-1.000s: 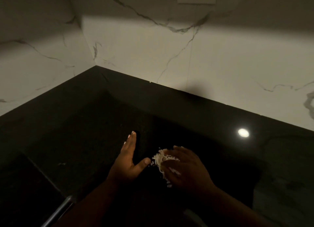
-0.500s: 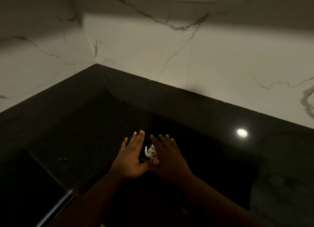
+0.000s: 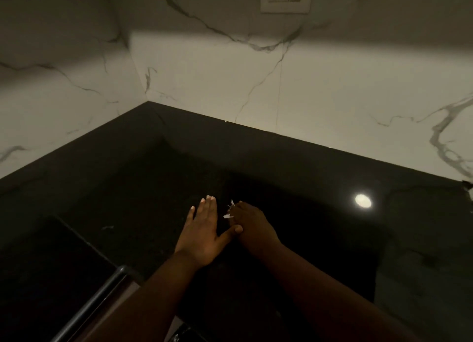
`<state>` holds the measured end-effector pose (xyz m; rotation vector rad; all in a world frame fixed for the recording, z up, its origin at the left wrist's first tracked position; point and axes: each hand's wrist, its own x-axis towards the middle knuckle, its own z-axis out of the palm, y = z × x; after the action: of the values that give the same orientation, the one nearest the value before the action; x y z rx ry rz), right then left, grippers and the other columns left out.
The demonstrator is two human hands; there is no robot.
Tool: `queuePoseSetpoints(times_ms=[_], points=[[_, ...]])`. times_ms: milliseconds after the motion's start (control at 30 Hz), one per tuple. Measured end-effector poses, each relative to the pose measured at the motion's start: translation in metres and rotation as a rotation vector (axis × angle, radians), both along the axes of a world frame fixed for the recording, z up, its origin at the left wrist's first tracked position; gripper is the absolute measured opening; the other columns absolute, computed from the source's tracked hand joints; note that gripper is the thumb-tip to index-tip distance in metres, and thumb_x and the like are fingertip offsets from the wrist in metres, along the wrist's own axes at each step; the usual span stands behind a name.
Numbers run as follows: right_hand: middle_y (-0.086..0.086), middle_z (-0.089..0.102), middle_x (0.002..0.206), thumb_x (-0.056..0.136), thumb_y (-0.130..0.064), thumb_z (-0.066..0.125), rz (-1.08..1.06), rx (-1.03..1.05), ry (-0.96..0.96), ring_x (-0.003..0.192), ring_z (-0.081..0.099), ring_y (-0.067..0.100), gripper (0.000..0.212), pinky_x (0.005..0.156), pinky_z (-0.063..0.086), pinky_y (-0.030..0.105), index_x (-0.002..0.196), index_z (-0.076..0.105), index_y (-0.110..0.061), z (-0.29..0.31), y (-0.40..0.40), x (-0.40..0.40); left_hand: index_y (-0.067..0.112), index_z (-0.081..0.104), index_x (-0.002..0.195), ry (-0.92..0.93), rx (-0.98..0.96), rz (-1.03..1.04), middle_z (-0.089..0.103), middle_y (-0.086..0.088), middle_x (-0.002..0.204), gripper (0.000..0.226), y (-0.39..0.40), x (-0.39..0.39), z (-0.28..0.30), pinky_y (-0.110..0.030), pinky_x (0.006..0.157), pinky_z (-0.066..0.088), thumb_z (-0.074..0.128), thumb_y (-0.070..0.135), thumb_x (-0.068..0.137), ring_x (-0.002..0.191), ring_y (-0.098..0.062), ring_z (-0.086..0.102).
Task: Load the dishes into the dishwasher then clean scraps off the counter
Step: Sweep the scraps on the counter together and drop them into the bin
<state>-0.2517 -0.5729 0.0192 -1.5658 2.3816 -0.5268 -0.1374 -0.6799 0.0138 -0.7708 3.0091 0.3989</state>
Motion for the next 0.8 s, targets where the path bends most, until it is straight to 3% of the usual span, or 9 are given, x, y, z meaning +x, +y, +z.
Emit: queuePoseSetpoints(times_ms=[167, 367, 500, 700, 800], points=[[0.007, 0.043, 0.134, 0.098, -0.027, 0.041, -0.141, 0.065, 0.051, 0.127, 0.038, 0.026, 0.033, 0.103, 0.034, 0.038, 0.127, 0.05, -0.015, 0.001, 0.0, 0.01, 0.009, -0.002, 0.152, -0.016, -0.031, 0.059, -0.003, -0.007, 0.16, 0.103, 0.017, 0.025, -0.001, -0.032, 0.117, -0.007, 0.007, 0.079, 0.077, 0.147, -0.014, -0.007], [0.006, 0.048, 0.129, 0.097, -0.036, 0.041, -0.26, 0.09, 0.082, 0.118, 0.045, 0.027, 0.035, 0.094, 0.036, 0.038, 0.127, 0.047, -0.018, 0.004, 0.009, 0.032, 0.007, -0.005, 0.151, -0.05, -0.041, 0.017, -0.006, -0.009, 0.16, 0.119, 0.019, 0.04, -0.007, -0.034, 0.116, -0.008, -0.018, 0.084, 0.061, 0.147, -0.018, -0.009], [0.009, 0.055, 0.127, 0.098, -0.036, 0.039, -0.308, 0.112, 0.127, 0.116, 0.053, 0.027, 0.037, 0.09, 0.043, 0.037, 0.126, 0.05, -0.014, 0.005, 0.013, 0.044, 0.012, -0.006, 0.151, -0.035, -0.008, -0.043, -0.009, -0.006, 0.16, 0.11, 0.023, 0.057, -0.01, -0.033, 0.114, -0.012, -0.009, 0.082, 0.067, 0.146, -0.016, -0.013], [0.007, 0.059, 0.124, 0.098, -0.035, 0.042, -0.376, 0.127, 0.065, 0.113, 0.057, 0.025, 0.035, 0.09, 0.048, 0.038, 0.127, 0.051, -0.018, 0.016, 0.018, 0.055, 0.012, -0.006, 0.151, -0.014, -0.041, -0.197, -0.011, -0.002, 0.16, 0.124, 0.016, 0.092, -0.016, -0.026, 0.11, -0.02, -0.022, 0.088, 0.055, 0.141, -0.01, -0.02], [0.005, 0.063, 0.113, 0.098, -0.035, 0.044, -0.373, 0.081, 0.092, 0.103, 0.06, 0.022, 0.027, 0.083, 0.047, 0.033, 0.115, 0.056, -0.018, 0.018, 0.023, 0.059, 0.014, -0.004, 0.152, -0.01, -0.044, -0.224, -0.015, 0.002, 0.157, 0.119, 0.011, 0.112, -0.014, -0.026, 0.104, -0.024, -0.018, 0.086, 0.058, 0.137, -0.008, -0.022]])
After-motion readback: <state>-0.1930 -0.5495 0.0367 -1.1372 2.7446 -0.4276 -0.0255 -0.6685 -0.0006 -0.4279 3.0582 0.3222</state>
